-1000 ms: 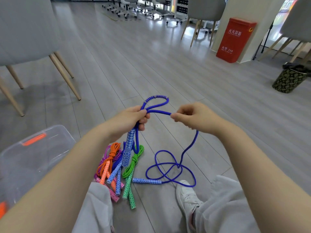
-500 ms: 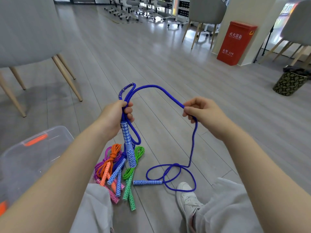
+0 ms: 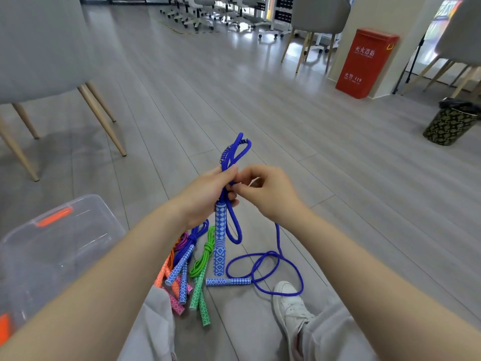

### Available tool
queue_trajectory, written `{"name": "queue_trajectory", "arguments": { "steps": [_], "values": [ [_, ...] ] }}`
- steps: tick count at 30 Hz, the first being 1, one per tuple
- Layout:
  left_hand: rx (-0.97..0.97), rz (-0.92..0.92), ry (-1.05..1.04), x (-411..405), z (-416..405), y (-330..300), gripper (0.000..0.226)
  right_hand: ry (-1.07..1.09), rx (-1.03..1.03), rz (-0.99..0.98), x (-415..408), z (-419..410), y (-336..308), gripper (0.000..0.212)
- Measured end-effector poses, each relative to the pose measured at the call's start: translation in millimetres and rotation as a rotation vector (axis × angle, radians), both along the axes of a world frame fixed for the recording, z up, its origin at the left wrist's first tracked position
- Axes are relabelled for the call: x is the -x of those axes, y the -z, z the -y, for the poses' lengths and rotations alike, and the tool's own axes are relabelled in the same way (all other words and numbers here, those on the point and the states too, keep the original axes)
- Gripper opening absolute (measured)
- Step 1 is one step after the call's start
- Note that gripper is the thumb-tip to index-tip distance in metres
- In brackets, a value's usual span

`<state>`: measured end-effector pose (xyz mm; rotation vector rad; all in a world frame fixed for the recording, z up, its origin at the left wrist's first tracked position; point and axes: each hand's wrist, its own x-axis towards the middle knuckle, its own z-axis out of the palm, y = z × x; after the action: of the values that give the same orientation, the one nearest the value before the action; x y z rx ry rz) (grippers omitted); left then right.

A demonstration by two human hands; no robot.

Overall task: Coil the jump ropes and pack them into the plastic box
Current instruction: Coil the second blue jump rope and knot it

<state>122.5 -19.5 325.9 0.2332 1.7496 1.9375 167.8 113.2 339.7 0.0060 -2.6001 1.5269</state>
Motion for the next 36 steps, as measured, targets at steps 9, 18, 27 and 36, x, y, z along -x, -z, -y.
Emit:
{"name": "queue_trajectory", "arguments": {
  "steps": [9,18,27,36],
  "values": [
    [0.04,-0.029,-0.137,5,4,4,0.018,-0.068,-0.036,0.155,-3,-7,-1,0.025],
    [-0.501,0.229,-0.399,32,30,-17,0.023,-0.165,-0.199,0.335,1,-60,-12,0.019],
    [-0.336,0.118,-0.737,55,62,-12,0.022,-0.164,-0.102,0.484,-8,-113,-29,0.023],
    [-0.134,0.013,-0.533,34,33,-9,0.007,-0.124,-0.116,0.292,-8,-94,-34,0.014]
  ]
}}
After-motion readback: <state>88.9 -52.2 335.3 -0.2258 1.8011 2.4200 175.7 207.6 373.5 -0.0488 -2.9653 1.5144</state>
